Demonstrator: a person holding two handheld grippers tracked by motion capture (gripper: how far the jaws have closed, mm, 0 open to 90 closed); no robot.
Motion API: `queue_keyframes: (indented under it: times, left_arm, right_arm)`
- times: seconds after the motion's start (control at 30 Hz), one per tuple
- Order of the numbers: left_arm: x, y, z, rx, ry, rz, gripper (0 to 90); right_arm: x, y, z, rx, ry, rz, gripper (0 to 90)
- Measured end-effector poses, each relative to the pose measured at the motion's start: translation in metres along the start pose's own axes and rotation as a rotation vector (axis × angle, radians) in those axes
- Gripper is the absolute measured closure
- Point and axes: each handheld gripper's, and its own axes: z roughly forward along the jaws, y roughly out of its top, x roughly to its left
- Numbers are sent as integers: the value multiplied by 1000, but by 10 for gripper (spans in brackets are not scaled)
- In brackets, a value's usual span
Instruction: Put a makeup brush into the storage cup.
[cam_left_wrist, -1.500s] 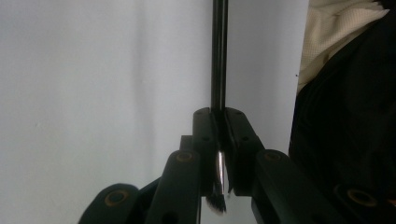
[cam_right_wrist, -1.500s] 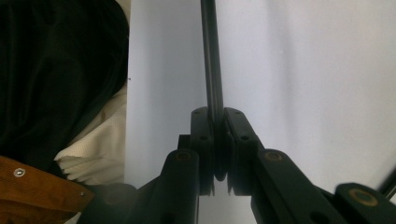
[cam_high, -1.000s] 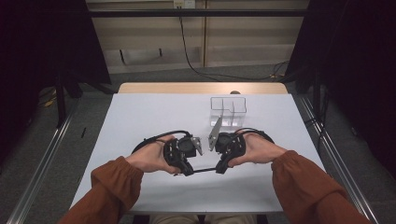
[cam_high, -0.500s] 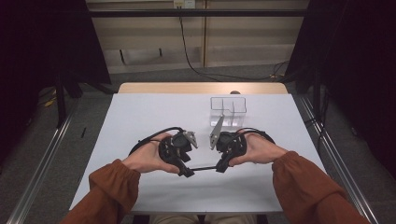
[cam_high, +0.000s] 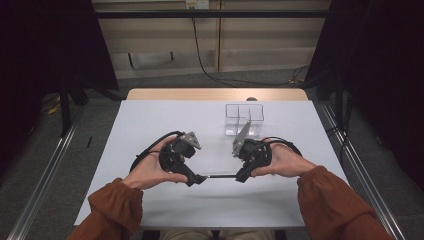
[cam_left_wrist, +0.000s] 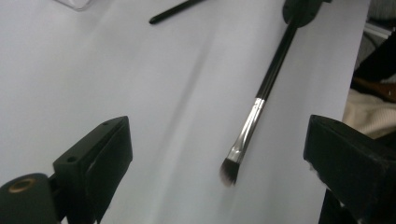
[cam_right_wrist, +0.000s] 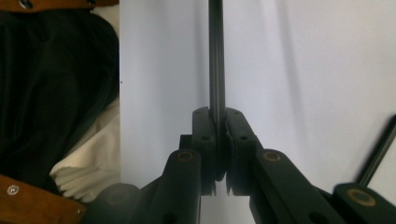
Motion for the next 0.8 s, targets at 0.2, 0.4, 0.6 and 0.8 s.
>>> queue_keyframes:
  times: [0.2,0.4,0.6,0.8]
  left_arm:
    - [-3,-8,-6,-49,39,8,68]
    - [0,-18,-11,-127,60,-30,58]
    - [4,-30,-14,-201,34,-65,46]
    - [8,-38,-19,-234,67,-89,47]
  right_arm:
    - [0,-10,-1,-19,5,38,847]
    - [0,-21,2,-63,-2,70,847]
    - [0,-32,-4,-124,-12,120,847]
    - [2,-39,-4,-158,-31,150,846]
